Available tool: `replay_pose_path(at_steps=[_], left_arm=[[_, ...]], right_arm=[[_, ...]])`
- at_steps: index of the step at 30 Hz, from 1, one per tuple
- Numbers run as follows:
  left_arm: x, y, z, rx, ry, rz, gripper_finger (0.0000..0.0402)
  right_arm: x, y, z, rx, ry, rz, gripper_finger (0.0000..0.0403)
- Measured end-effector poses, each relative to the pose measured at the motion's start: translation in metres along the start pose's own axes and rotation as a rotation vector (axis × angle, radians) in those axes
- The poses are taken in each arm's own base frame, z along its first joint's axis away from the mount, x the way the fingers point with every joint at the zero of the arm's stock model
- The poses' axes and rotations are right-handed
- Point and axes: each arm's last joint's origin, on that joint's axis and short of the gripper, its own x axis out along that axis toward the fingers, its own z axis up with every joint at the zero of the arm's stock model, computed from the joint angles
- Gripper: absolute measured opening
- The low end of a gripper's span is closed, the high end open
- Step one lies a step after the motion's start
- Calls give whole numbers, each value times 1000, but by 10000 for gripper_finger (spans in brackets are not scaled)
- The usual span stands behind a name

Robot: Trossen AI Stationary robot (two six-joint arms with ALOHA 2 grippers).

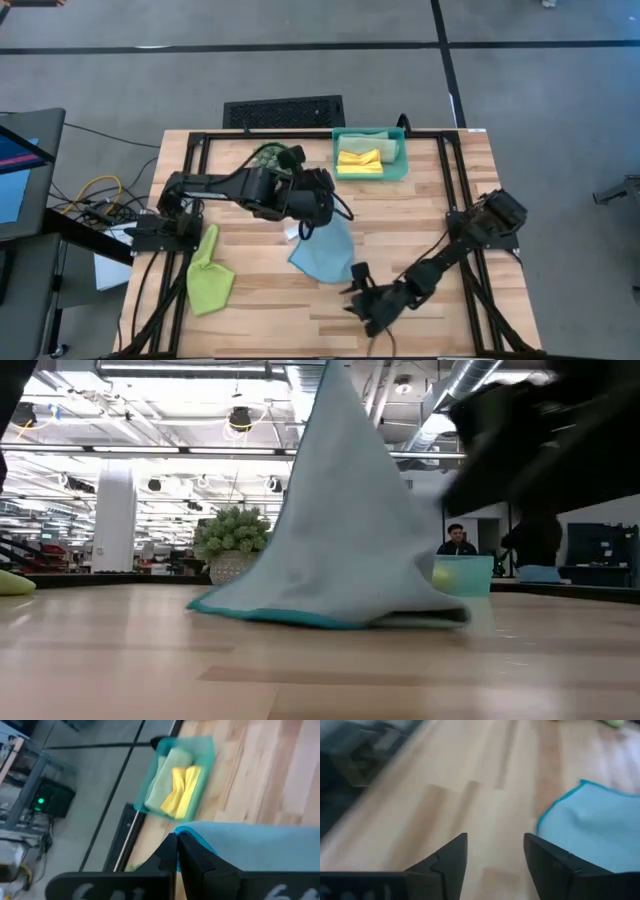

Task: Roll microfiber towels into tight, uniform cylinder then place into a basket
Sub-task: Roll the blue microfiber cloth

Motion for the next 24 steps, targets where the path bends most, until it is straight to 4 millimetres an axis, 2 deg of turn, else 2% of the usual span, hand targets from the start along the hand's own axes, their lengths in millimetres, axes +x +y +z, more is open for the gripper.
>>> replay_pose_path(at_steps=[5,10,16,20,24], left_arm=[[9,-7,-7,46,39,34,0],[19,-19,-16,91,88,48,0],[20,-25,-21,113,102,64,0],[17,-28,-22,116,99,61,0],[8,-33,-28,134,115,57,0]], right_arm=[[22,-12,5,-52,70,-107,195],[48,-32,-3,-120,199,-156,165],[70,-62,2,-63,226,-212,123],[74,-78,1,-26,266,-211,84],[65,-78,-2,-2,334,-193,16]])
